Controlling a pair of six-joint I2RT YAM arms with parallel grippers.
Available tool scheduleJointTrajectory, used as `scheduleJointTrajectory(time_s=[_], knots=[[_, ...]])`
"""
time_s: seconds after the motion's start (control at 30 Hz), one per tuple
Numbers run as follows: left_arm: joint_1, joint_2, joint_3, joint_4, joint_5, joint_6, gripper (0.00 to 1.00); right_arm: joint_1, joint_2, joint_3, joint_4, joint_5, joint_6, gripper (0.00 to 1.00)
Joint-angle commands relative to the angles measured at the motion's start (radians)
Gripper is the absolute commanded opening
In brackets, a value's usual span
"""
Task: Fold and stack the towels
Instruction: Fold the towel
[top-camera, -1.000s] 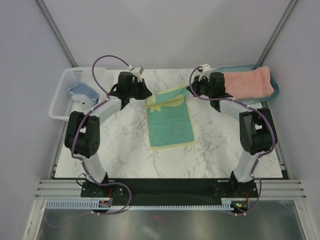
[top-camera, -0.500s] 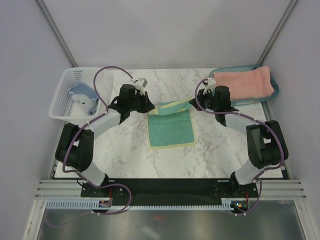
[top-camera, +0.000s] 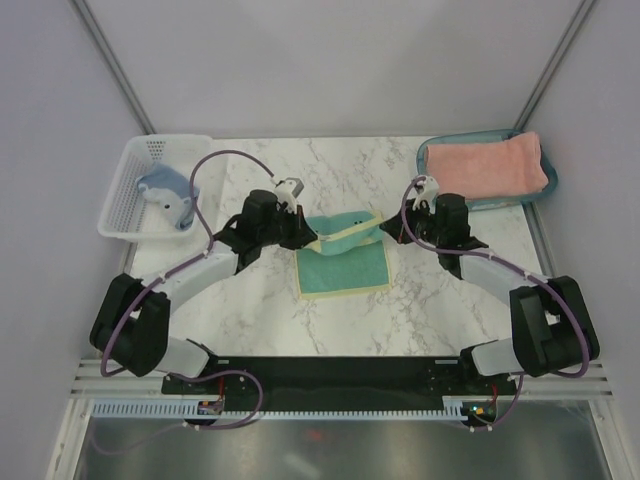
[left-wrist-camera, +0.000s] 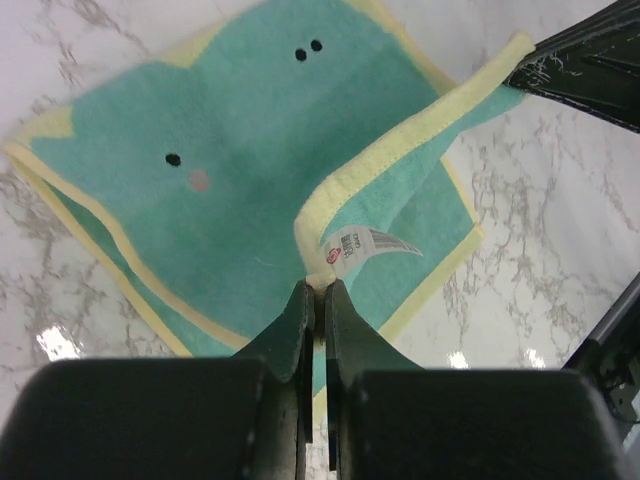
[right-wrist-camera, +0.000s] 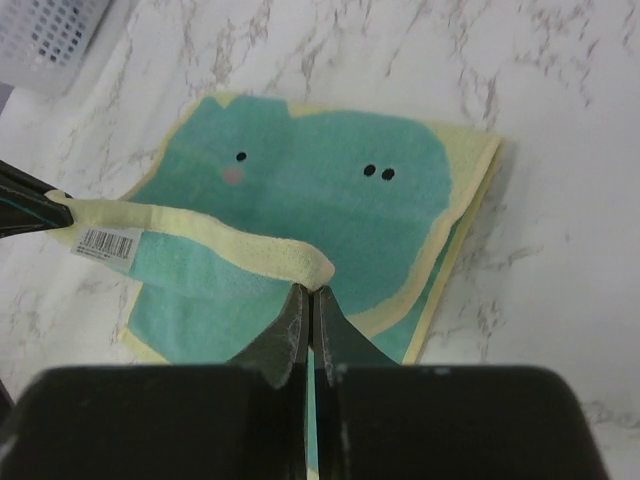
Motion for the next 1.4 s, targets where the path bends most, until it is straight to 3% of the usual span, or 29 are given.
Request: scheduleJointTrajectory(time_s=[0.0, 0.27, 0.37, 0.7, 0.83, 0.87, 0.9, 1.17, 1.37], knots=[[-0.045, -0.043, -0.057, -0.045, -0.076, -0.009, 0.02, 0.027, -0.024, -0.054, -0.009, 0.014, 0.068, 0.00], [-0.122, -0.101, -0.152, -0.080, -0.203, -0.005, 0.02, 0.050, -0.070, -0.176, -0.038, 0.083, 0.120, 0.04], [-0.148, -0.115, -0.181, -0.083, -0.223, -0.015, 0.08, 0.052, -0.096, -0.212, -0.043, 0.085, 0.129, 0.14], [-0.188, -0.162, -0.246, -0.083, -0.223, -0.015, 0.08, 0.056, -0.214, -0.265, -0.182, 0.132, 0.144, 0.44], [-0.189, -0.196, -0.214, -0.083, -0.223, -0.015, 0.08, 0.055, -0.281, -0.249, -0.297, 0.212, 0.161, 0.45], [-0.191, -0.208, -0.200, -0.085, -0.278, -0.115, 0.23, 0.056, -0.295, -0.244, -0.311, 0.232, 0.164, 0.45], [-0.191, -0.218, -0.194, -0.237, -0.279, -0.122, 0.59, 0.056, -0.298, -0.238, -0.322, 0.235, 0.170, 0.43], [-0.192, -0.261, -0.190, -0.324, -0.297, -0.170, 0.64, 0.076, -0.161, -0.069, -0.457, 0.249, 0.155, 0.41], [-0.191, -0.166, -0.131, -0.330, -0.282, -0.226, 0.62, 0.148, -0.052, 0.046, -0.510, 0.267, 0.154, 0.37]])
